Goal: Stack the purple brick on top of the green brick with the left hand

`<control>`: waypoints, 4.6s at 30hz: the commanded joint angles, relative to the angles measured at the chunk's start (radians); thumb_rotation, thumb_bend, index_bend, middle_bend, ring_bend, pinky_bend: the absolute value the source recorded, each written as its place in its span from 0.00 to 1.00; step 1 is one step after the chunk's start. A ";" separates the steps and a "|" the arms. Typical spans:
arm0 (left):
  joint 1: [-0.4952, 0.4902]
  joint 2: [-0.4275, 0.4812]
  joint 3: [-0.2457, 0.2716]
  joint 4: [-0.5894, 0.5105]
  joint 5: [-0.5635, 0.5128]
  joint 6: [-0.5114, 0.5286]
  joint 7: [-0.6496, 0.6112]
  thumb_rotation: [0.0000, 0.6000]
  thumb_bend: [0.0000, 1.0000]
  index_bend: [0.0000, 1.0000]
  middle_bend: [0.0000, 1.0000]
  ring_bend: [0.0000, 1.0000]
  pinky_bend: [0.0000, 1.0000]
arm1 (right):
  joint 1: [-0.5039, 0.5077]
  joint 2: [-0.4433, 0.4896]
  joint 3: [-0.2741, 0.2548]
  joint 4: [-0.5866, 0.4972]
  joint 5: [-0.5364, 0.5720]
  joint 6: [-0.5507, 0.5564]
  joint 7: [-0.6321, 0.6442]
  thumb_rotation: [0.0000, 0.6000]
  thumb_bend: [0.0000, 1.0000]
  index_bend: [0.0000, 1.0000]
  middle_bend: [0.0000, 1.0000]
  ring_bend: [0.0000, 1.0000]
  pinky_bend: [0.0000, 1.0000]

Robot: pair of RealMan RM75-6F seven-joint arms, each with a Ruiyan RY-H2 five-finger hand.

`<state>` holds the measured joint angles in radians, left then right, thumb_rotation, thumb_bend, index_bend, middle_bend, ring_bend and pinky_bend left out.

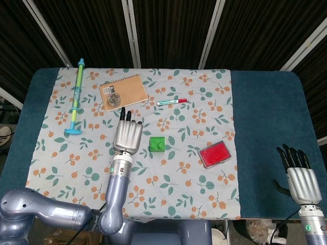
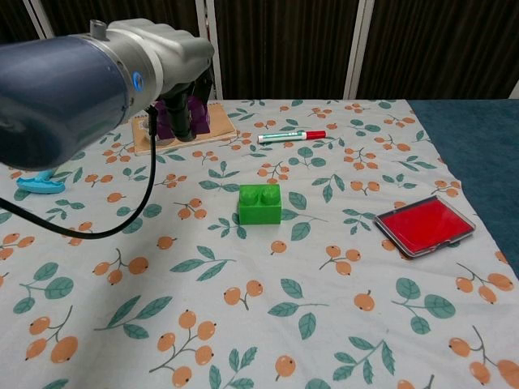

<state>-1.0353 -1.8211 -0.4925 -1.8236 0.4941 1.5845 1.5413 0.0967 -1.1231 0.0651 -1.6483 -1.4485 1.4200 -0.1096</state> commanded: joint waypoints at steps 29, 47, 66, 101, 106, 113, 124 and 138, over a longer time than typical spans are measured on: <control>-0.158 -0.246 0.064 0.478 -0.013 -0.202 -0.174 1.00 0.48 0.55 0.53 0.13 0.02 | 0.012 -0.013 0.015 0.035 0.030 -0.019 0.010 1.00 0.25 0.07 0.01 0.00 0.00; -0.169 -0.269 0.068 0.469 0.005 -0.169 -0.157 1.00 0.48 0.55 0.53 0.13 0.02 | 0.013 -0.009 0.011 0.028 0.024 -0.017 0.013 1.00 0.25 0.07 0.01 0.00 0.00; -0.174 -0.310 0.074 0.532 0.030 -0.199 -0.172 1.00 0.48 0.55 0.53 0.13 0.02 | 0.012 -0.002 0.010 0.028 0.023 -0.017 0.023 1.00 0.25 0.07 0.01 0.00 0.00; -0.158 -0.365 0.091 0.658 0.051 -0.250 -0.149 1.00 0.48 0.53 0.52 0.13 0.02 | 0.014 -0.002 0.008 0.029 0.020 -0.018 0.034 1.00 0.25 0.07 0.01 0.00 0.00; -0.141 -0.370 0.106 0.690 0.050 -0.269 -0.154 1.00 0.48 0.53 0.52 0.13 0.02 | 0.012 -0.001 0.008 0.029 0.022 -0.016 0.035 1.00 0.25 0.07 0.01 0.00 0.00; -0.108 -0.373 0.139 0.738 0.067 -0.292 -0.168 1.00 0.48 0.54 0.52 0.13 0.02 | 0.015 -0.005 0.007 0.029 0.025 -0.023 0.025 1.00 0.25 0.07 0.01 0.00 0.00; -0.079 -0.372 0.159 0.756 0.092 -0.296 -0.164 1.00 0.48 0.52 0.50 0.13 0.02 | 0.018 -0.005 0.008 0.027 0.027 -0.027 0.022 1.00 0.25 0.07 0.01 0.00 0.00; -0.060 -0.377 0.160 0.773 0.116 -0.309 -0.143 1.00 0.48 0.34 0.26 0.06 0.01 | 0.018 -0.006 0.005 0.030 0.024 -0.028 0.021 1.00 0.25 0.07 0.01 0.00 0.00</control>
<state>-1.0950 -2.1972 -0.3312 -1.0501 0.6099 1.2762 1.3972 0.1151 -1.1297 0.0708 -1.6182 -1.4243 1.3925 -0.0882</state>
